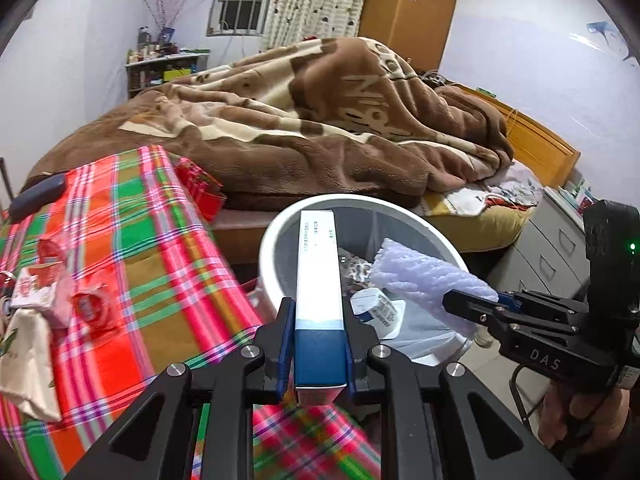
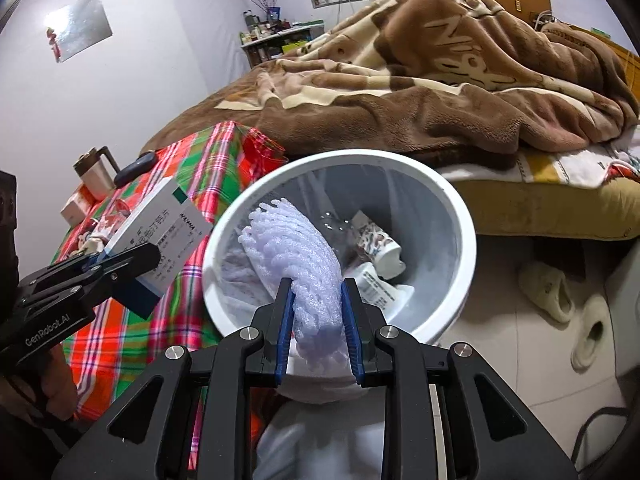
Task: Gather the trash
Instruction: 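Carry the medicine box and foam net over the white bin with both grippers, then open both grippers to drop the box and foam net into the bin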
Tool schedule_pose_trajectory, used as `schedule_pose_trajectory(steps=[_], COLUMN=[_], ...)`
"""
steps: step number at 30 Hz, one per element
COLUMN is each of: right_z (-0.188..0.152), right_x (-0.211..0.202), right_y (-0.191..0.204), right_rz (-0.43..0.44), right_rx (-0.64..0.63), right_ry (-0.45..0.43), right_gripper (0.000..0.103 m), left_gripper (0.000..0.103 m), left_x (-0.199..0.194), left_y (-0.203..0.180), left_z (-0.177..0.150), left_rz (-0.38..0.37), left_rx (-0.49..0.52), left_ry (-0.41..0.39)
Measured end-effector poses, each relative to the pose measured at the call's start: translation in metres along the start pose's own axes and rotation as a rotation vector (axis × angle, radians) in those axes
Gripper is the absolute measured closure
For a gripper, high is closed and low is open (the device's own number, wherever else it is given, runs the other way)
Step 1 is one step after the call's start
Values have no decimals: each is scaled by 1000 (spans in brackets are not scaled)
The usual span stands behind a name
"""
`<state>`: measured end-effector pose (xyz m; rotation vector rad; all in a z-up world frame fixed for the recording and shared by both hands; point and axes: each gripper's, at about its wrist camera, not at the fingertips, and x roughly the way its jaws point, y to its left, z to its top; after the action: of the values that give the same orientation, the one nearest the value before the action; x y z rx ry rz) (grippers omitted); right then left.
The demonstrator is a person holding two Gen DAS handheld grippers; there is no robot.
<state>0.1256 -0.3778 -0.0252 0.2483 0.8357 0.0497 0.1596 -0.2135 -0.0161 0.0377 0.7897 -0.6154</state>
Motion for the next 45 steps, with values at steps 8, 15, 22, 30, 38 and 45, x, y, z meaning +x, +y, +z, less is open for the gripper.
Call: schedule_pose_trajectory(steps=[8, 15, 22, 30, 38, 45], right_z=[0, 0, 1, 0, -1, -5], right_x=[8, 7, 1, -7, -13, -14], right_y=[-11, -14, -13, 0, 19, 42], right_rz=[-21, -25, -21, 2, 31, 65], right_rx=[17, 34, 37, 16, -23, -79], right_ry=[39, 28, 7, -17, -29, -17], right_gripper=[73, 69, 69, 69, 61, 46], left_gripper=[82, 61, 60, 60, 60, 59], left_x=[30, 36, 23, -1, -32, -57], left_y=[-6, -5, -2, 3, 20, 40], left_z=[6, 8, 10, 4, -6, -24], left_rz=[-55, -77, -65, -5, 55, 119], left_rx=[-8, -16, -20, -35, -70, -105], left_ry=[47, 45, 10, -23, -55, -74])
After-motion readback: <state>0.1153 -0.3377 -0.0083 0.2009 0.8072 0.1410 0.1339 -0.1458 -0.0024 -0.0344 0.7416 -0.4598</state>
